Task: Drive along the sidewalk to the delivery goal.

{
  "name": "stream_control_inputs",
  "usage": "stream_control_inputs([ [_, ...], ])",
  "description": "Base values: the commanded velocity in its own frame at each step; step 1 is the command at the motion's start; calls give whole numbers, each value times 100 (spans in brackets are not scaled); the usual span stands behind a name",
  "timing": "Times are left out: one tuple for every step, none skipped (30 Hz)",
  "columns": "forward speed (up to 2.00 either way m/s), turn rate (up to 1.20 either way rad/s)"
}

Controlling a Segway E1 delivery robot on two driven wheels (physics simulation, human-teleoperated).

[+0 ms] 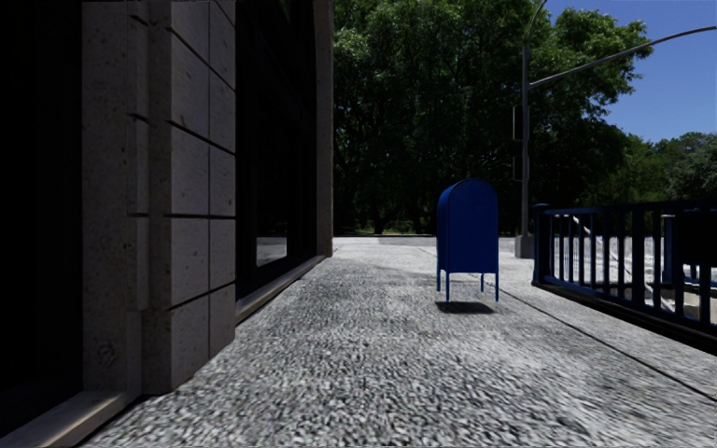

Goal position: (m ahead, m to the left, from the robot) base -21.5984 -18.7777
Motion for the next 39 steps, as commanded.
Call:
stream_control_inputs([
  [200,0],
  [200,0],
  [200,0],
  [200,0],
  [200,0],
  [200,0],
  [200,0],
  [200,0],
  [200,0],
  [200,0],
  [200,0],
  [200,0],
  [200,0],
  [200,0],
  [200,0],
  [200,0],
  [200,0],
  [200,0],
  [200,0],
  [200,0],
  [200,0],
  [200,0],
  [200,0],
  [200,0],
  [200,0],
  [200,0],
  [200,0],
  [200,0],
  [200,0],
  [200,0],
  [200,0],
  [200,0],
  [200,0],
  [200,0],
  [200,0],
  [200,0],
  [200,0],
  [200,0],
  [200,-16],
])
